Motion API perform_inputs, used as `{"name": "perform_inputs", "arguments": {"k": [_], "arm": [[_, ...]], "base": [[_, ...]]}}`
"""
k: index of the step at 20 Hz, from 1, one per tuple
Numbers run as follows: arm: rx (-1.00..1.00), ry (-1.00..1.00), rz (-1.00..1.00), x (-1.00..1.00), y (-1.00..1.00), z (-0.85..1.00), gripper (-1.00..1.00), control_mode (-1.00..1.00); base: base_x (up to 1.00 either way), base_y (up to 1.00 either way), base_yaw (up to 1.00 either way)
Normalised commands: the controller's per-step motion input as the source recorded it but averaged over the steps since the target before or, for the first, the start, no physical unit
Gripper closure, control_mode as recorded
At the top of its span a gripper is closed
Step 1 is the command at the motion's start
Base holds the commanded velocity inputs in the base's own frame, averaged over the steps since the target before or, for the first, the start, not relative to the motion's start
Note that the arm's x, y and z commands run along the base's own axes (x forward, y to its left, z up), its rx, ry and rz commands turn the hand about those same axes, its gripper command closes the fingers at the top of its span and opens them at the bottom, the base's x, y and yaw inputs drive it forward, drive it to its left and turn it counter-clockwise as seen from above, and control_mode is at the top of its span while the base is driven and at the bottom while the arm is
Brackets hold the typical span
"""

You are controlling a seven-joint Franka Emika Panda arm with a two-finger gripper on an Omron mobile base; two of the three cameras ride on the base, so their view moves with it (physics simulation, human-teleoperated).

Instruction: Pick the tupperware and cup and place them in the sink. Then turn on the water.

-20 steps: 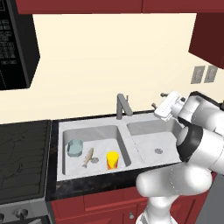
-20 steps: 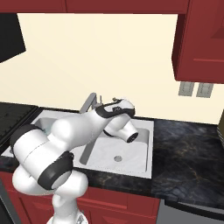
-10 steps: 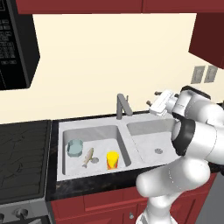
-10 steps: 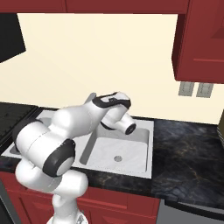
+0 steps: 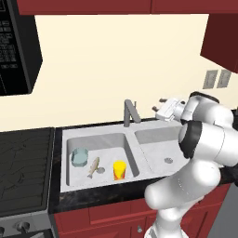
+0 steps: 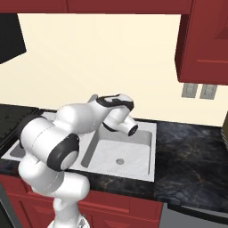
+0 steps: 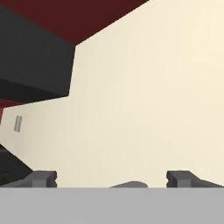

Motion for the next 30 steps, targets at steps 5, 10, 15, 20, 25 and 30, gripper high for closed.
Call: {"name": "perform_inputs", "arguments": {"k": [5,10,15,20,25,30], "arm": [[0.14,0.05,0.08,0.20,0.17,-0.10,-1.00,-1.00],[0.05,0.00,0.03,0.02,0.05,-0.03,-1.00,-1.00],[0.00,0.00,0.00,0.06,0.07,0.00,-1.00,-1.00],[0.00,0.00,0.00,0.17,0.03,0.00,-1.00,-1.00],[0.00,0.00,0.00,0.23,0.17,0.00,-1.00,-1.00],[0.00,0.00,0.00,0.32,0.17,-0.01,-1.00,-1.00]], "base": [[0.00,0.00,0.00],[0.00,0.00,0.00],[0.00,0.00,0.00],[0.00,0.00,0.00],[0.00,0.00,0.00],[0.00,0.00,0.00]]}}
